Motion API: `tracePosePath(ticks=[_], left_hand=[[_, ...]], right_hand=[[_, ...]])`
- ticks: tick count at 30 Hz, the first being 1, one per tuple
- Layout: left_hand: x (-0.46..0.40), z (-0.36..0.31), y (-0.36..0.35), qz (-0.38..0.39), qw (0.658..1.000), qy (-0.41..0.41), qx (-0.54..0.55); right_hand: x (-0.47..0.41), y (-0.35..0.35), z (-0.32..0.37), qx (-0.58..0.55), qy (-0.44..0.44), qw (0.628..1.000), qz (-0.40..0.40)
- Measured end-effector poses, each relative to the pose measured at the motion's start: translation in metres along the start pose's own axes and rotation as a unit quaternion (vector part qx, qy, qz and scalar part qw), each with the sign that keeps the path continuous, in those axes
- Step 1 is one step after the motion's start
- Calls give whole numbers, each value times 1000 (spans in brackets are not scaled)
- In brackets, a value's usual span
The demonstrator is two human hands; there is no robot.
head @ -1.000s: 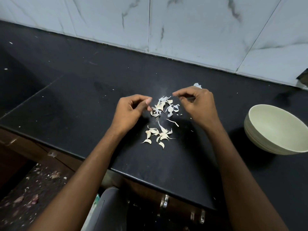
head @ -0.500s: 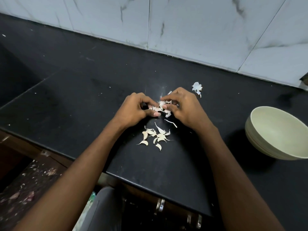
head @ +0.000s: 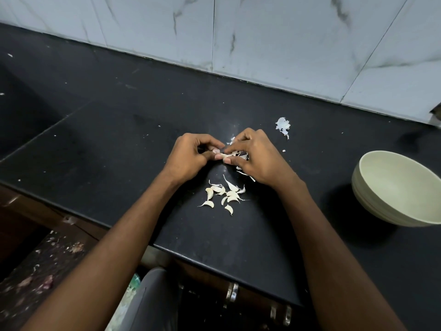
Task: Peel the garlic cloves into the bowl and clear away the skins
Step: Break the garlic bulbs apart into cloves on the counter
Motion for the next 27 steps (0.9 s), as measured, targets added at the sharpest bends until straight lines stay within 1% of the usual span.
tracePosePath(ticks=[4, 6, 8, 11, 13, 14, 16, 17, 19, 21, 23, 25, 27], left_hand=[[-2, 4, 2, -27, 999, 10, 18], [-1, 3, 2, -33, 999, 12, 34], [-1, 1, 3, -34, 998, 10, 44], [-1, 0, 3, -49, 998, 14, 42], [-1, 1, 2, -60, 998, 12, 32], [-1, 1, 1, -62, 998, 10, 24], [-1, -1, 0, -51, 999, 4, 13], [0, -2, 0, -40, 999, -2, 14], [1, -3, -2, -16, 1000, -18, 13], [2, -5, -3, -11, 999, -33, 6], [1, -5, -3, -40, 998, -49, 10], [1, -6, -5, -77, 995, -70, 5], [-1, -8, -8, -79, 992, -94, -25]], right_hand=[[-4, -2, 3, 4, -3, 1000, -10], [-3, -3, 2, 18, -1, 999, -31], [-2, -2, 0, 10, -7, 998, -61], [1, 8, -3, -75, -50, 989, -119], [3, 19, -1, -159, -85, 972, -150], [5, 25, -1, -218, -102, 958, -159], [7, 33, -2, -349, -133, 913, -163], [9, 36, -4, -388, -145, 895, -164], [10, 36, -10, -412, -164, 882, -158], [12, 33, -16, -416, -172, 882, -139], [14, 31, -19, -411, -175, 885, -128], [14, 31, -21, -416, -179, 881, -137], [14, 33, -21, -414, -185, 879, -149]])
Point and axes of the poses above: each hand's wrist, its own x-axis away from the middle knuckle, its own y-axis out of the back of the hand, z = x × y, the point moved 1 cm from there along -x, towards the middle knuckle, and after that the axes turned 13 degrees about x, right-handed, at the moved point
